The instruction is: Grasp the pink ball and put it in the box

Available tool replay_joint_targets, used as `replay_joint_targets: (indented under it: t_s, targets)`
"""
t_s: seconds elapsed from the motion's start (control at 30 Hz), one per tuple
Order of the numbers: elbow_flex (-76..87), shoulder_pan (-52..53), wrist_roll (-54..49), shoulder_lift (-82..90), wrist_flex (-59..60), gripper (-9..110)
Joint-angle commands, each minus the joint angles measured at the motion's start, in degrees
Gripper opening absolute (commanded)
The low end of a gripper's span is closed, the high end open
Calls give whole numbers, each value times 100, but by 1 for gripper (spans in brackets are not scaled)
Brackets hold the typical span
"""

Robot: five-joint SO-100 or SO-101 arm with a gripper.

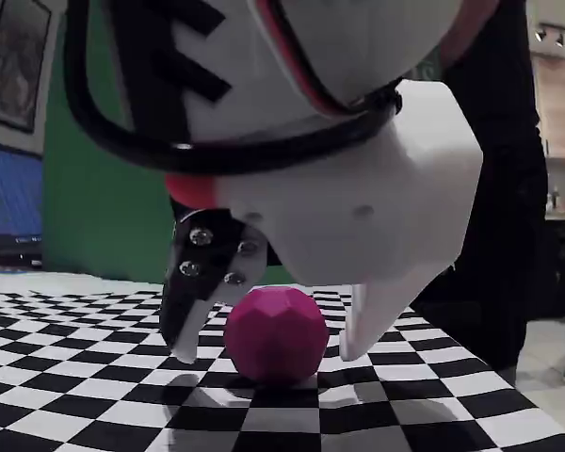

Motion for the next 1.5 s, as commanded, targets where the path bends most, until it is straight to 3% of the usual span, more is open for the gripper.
replay_joint_targets:
  t_s: [0.0,0.17,0.47,1.47]
  targets:
    - [0,-18,44,-9,-88,28]
    - [9,-18,44,-9,-88,28]
    - [18,-9,44,-18,-88,0]
    - [360,44,-18,1450,-105,0]
